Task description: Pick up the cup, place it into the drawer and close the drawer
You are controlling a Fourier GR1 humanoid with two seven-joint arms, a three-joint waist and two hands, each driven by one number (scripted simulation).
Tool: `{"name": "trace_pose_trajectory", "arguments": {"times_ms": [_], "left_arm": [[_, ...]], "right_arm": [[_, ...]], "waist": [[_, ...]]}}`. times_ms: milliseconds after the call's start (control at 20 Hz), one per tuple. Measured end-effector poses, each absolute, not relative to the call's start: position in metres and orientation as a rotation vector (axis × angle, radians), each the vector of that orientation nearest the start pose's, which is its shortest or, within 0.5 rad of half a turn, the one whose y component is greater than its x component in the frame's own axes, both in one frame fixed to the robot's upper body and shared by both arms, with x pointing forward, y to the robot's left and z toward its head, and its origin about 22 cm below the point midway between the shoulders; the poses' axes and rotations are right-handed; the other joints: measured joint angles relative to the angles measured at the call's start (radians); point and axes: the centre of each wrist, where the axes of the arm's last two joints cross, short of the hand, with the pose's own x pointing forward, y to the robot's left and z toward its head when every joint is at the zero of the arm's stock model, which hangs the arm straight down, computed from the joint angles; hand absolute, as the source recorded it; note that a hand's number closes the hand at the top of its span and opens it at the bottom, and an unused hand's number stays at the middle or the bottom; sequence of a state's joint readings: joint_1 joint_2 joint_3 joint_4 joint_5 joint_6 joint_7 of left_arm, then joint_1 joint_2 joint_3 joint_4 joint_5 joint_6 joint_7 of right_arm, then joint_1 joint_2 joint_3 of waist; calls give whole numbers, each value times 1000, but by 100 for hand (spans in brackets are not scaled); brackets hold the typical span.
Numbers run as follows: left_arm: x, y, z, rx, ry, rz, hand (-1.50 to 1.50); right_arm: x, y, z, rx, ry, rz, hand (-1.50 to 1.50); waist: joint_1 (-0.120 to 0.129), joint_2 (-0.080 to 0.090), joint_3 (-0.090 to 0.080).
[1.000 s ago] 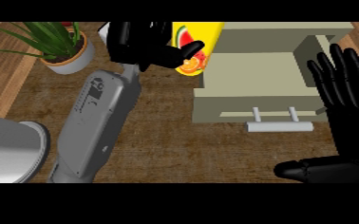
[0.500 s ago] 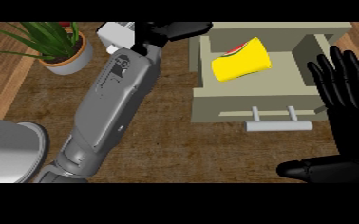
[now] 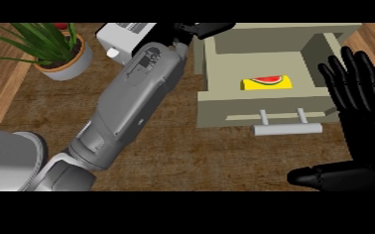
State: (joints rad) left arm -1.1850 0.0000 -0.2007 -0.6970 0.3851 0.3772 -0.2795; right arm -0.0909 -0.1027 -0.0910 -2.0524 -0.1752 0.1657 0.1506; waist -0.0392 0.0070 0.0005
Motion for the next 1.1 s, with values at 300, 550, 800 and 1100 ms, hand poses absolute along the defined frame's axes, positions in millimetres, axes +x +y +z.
{"name": "trace_pose_trajectory", "arguments": {"times_ms": [300,550,800,1100], "left_arm": [[428,24,150,-163,-1929,-161,150],[429,19,142,-116,-1921,-224,150],[430,14,141,-57,-1905,-279,150],[427,12,128,40,-1886,-356,-150]], "right_arm": [[232,-254,135,162,-2000,162,-150],[234,-252,141,182,-2008,169,-150],[236,-247,140,200,-2006,188,-150],[238,-246,141,220,-2014,194,-150]], "waist": [[-18,5,1],[-39,10,1],[-59,15,1],[-72,17,2]]}}
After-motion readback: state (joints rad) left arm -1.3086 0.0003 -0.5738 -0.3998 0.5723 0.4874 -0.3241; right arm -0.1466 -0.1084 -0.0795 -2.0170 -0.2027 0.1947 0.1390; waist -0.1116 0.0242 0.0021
